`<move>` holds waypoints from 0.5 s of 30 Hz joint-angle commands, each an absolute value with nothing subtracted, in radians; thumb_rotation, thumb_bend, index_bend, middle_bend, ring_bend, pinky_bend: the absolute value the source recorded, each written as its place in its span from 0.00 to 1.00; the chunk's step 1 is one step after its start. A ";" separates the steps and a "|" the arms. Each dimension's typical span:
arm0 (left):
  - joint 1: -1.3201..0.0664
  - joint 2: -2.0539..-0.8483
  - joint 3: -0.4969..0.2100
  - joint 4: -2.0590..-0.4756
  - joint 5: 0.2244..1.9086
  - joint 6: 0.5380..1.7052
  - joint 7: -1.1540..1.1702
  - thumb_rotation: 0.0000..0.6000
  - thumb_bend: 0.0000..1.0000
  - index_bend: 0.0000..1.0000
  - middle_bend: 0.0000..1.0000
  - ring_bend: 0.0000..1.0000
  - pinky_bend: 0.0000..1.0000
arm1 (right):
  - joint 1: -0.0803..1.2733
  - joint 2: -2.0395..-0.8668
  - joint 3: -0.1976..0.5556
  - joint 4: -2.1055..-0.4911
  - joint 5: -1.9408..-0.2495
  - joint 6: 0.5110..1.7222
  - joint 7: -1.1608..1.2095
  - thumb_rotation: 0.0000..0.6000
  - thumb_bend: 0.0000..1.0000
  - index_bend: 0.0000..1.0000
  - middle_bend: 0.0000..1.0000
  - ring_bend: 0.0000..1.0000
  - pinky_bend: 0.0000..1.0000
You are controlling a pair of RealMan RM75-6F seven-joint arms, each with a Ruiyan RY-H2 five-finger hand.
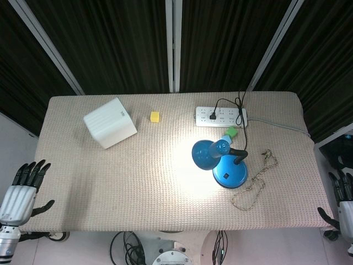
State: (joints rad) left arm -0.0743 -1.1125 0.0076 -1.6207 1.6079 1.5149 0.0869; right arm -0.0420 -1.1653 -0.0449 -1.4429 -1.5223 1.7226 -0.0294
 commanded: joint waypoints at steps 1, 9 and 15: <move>-0.071 -1.115 0.008 -1.621 1.608 1.522 0.081 1.00 0.15 0.05 0.00 0.00 0.00 | -0.049 -1.172 -0.032 -1.439 -1.514 1.709 -0.023 1.00 0.10 0.00 0.00 0.00 0.00; -0.062 -1.115 0.018 -1.622 1.616 1.532 0.062 1.00 0.15 0.05 0.00 0.00 0.00 | -0.050 -1.162 -0.030 -1.459 -1.535 1.680 -0.019 1.00 0.12 0.00 0.00 0.00 0.00; -0.062 -1.117 0.018 -1.623 1.619 1.535 0.052 1.00 0.15 0.05 0.00 0.00 0.00 | -0.042 -1.159 -0.035 -1.477 -1.562 1.652 -0.036 1.00 0.12 0.00 0.00 0.00 0.00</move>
